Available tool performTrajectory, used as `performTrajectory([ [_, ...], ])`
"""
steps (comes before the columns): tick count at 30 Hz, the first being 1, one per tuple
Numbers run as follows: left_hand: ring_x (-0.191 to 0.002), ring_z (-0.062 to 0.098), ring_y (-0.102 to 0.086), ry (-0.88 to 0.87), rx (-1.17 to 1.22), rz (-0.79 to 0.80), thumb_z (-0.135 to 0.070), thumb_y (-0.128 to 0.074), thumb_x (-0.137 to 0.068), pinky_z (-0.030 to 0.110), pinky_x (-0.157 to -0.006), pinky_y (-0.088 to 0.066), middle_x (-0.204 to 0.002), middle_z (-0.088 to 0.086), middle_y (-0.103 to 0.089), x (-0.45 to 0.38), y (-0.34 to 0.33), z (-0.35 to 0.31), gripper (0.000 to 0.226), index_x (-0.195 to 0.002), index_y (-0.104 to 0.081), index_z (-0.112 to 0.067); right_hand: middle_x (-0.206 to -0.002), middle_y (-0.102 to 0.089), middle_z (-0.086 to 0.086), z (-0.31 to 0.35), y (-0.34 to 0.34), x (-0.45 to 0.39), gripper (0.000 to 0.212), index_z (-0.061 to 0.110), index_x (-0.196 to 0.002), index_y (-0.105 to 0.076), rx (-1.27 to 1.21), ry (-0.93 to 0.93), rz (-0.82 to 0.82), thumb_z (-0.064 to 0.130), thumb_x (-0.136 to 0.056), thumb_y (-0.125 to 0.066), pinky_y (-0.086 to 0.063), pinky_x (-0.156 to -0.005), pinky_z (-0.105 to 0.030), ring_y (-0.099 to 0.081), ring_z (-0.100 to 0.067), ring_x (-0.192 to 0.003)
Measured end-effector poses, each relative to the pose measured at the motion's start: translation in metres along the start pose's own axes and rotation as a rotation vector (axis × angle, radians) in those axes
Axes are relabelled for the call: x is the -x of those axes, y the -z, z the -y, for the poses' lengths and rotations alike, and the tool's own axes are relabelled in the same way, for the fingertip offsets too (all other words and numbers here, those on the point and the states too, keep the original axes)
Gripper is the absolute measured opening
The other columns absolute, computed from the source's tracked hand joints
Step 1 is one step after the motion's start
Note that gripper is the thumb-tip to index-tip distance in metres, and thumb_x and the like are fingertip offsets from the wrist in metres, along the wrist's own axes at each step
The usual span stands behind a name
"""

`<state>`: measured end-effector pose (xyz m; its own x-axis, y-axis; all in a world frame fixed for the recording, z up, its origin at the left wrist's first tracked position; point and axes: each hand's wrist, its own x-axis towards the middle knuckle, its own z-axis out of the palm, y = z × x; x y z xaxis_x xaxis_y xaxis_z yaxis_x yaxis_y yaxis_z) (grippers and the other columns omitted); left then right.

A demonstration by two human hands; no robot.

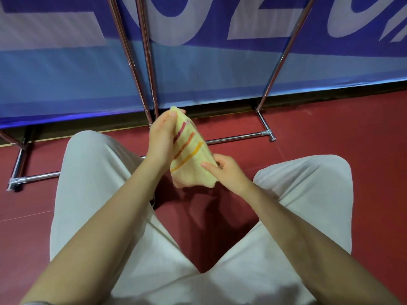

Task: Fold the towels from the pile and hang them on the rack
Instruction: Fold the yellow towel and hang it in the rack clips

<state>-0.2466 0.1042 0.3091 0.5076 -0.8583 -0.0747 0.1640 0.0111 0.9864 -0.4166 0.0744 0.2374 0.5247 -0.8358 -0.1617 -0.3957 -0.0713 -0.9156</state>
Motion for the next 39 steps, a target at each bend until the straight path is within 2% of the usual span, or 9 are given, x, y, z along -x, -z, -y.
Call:
performTrajectory([
  [5,-0.081,0.015,-0.064,0.04,0.157,-0.136,-0.024,-0.048,-0.098,0.037,-0.083,-0.054,-0.082,0.001,-0.067,-0.017,0.022,-0.01,0.024,-0.092,-0.071,-0.02,-0.062,-0.041,0.002,-0.024,-0.001,0.005,0.036,0.0,-0.071,-0.052,0.076,-0.103,0.037,0.027,-0.088,-0.068,-0.032,-0.058,-0.032,-0.039,-0.011,-0.06],
  [10,-0.086,0.019,-0.066,0.067,0.183,-0.235,-0.03,-0.052,-0.095,0.039,-0.089,-0.055,-0.088,0.005,-0.069,-0.03,0.042,-0.015,0.025,-0.091,-0.075,-0.023,-0.057,-0.034,0.009,-0.03,0.003,0.009,0.033,0.019,-0.063,-0.047,0.151,-0.096,0.023,0.027,-0.086,-0.07,-0.026,-0.058,-0.03,-0.031,-0.007,-0.056],
  [14,-0.089,0.02,-0.069,0.038,0.078,-0.273,-0.035,-0.05,-0.095,0.041,-0.09,-0.056,-0.091,0.004,-0.071,-0.028,0.043,-0.014,0.027,-0.091,-0.075,-0.028,-0.062,-0.044,0.011,-0.03,0.004,0.008,0.02,0.021,-0.085,-0.057,0.281,-0.104,-0.042,0.036,-0.083,-0.07,-0.034,-0.059,-0.025,-0.039,-0.005,-0.056],
  [19,-0.091,0.021,-0.066,-0.043,-0.012,-0.252,-0.034,-0.045,-0.097,0.043,-0.093,-0.055,-0.093,0.006,-0.069,-0.024,0.046,-0.013,0.028,-0.091,-0.072,-0.03,-0.072,-0.053,0.009,-0.032,0.01,-0.001,0.027,0.018,-0.11,-0.056,0.406,-0.083,-0.118,0.038,-0.091,-0.059,-0.046,-0.072,-0.035,-0.052,-0.01,-0.069],
  [24,-0.084,0.017,-0.061,-0.094,-0.052,-0.221,-0.029,-0.042,-0.101,0.04,-0.089,-0.054,-0.085,0.003,-0.063,-0.02,0.045,-0.011,0.029,-0.089,-0.069,-0.027,-0.098,-0.067,-0.006,-0.037,0.012,-0.006,0.039,0.012,-0.131,-0.053,0.501,-0.07,-0.147,0.029,-0.096,-0.055,-0.046,-0.082,-0.032,-0.062,-0.022,-0.093],
  [26,-0.084,0.017,-0.061,-0.11,-0.065,-0.205,-0.028,-0.042,-0.101,0.039,-0.088,-0.054,-0.083,0.002,-0.063,-0.021,0.045,-0.01,0.029,-0.088,-0.069,-0.028,-0.1,-0.07,-0.007,-0.037,0.013,-0.007,0.035,0.012,-0.127,-0.059,0.495,-0.094,-0.18,0.026,-0.095,-0.056,-0.047,-0.083,-0.032,-0.063,-0.023,-0.095],
  [32,-0.083,0.011,-0.06,-0.186,-0.133,-0.115,-0.029,-0.045,-0.097,0.034,-0.085,-0.051,-0.08,-0.008,-0.065,-0.021,0.043,-0.003,0.026,-0.087,-0.069,-0.03,-0.069,-0.059,0.006,-0.04,0.018,-0.009,0.01,0.012,-0.084,-0.066,0.443,-0.181,-0.28,0.02,-0.089,-0.064,-0.042,-0.064,-0.028,-0.058,-0.016,-0.07],
  [36,-0.087,0.008,-0.059,-0.252,-0.229,-0.07,-0.028,-0.044,-0.099,0.031,-0.088,-0.048,-0.085,-0.01,-0.065,-0.023,0.041,0.001,0.025,-0.089,-0.067,-0.03,-0.086,-0.055,0.002,-0.047,0.024,-0.013,0.012,0.015,-0.079,-0.062,0.553,-0.211,-0.249,0.024,-0.087,-0.064,-0.044,-0.071,-0.032,-0.057,-0.022,-0.087],
  [39,-0.087,0.0,-0.057,-0.256,-0.296,-0.097,-0.026,-0.044,-0.1,0.019,-0.085,-0.045,-0.087,-0.014,-0.062,-0.028,0.043,0.008,0.024,-0.091,-0.066,-0.024,-0.1,-0.057,-0.008,-0.051,0.029,-0.015,0.018,0.01,-0.092,-0.063,0.667,-0.225,-0.249,0.027,-0.092,-0.058,-0.045,-0.084,-0.037,-0.052,-0.026,-0.102],
])
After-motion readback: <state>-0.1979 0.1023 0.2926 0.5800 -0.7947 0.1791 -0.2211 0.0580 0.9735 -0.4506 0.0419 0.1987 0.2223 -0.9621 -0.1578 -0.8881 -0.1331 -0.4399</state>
